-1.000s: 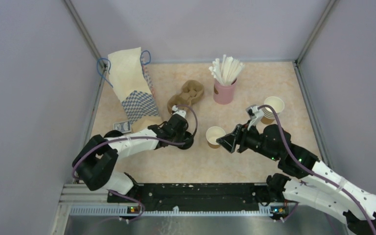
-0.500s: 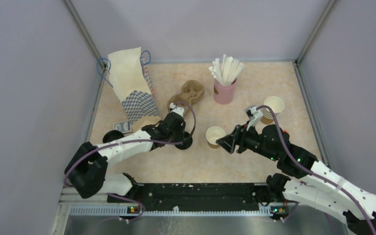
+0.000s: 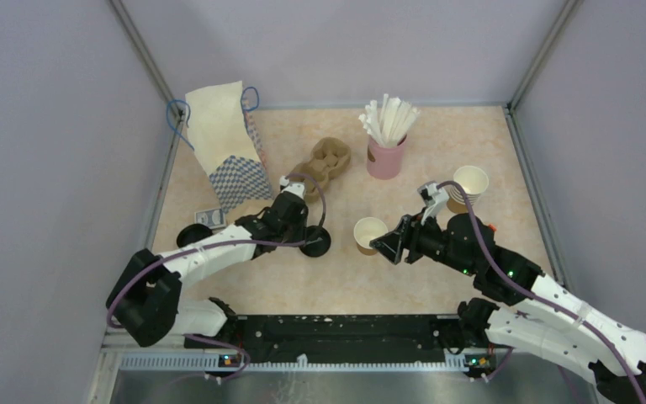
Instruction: Pack the takeout coffee
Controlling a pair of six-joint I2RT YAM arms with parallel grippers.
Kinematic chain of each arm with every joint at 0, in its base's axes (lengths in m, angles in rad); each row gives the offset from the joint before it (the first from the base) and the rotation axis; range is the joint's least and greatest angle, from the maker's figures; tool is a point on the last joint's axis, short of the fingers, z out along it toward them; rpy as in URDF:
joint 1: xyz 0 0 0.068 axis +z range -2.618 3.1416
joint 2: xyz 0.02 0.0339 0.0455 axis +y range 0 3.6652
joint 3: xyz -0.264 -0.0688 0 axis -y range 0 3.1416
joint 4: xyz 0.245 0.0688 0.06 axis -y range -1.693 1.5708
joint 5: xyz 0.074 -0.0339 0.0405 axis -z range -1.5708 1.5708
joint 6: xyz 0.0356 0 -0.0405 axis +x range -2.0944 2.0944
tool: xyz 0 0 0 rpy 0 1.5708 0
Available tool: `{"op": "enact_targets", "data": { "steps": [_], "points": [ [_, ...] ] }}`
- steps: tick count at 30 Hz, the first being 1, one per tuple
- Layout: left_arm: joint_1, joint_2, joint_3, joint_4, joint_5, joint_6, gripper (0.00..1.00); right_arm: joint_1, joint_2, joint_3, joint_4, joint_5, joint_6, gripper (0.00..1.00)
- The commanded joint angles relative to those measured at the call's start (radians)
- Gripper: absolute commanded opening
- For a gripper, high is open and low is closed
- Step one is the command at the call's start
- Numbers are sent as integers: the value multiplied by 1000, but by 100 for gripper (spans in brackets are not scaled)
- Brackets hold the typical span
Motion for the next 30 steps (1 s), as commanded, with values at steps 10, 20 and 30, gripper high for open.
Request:
{"op": "enact_targets", "data": {
  "steps": [10,20,30],
  "points": [
    [3,149,-9,75,59,-4,40,-5,-31,3,12,3,-15,57],
    [3,98,7,75,118,15,9,-7,-30,-21,61,-5,-5,57],
    [20,-218,-42,338,458,-54,11,-6,-74,-114,438,-64,-38,72]
  ]
}}
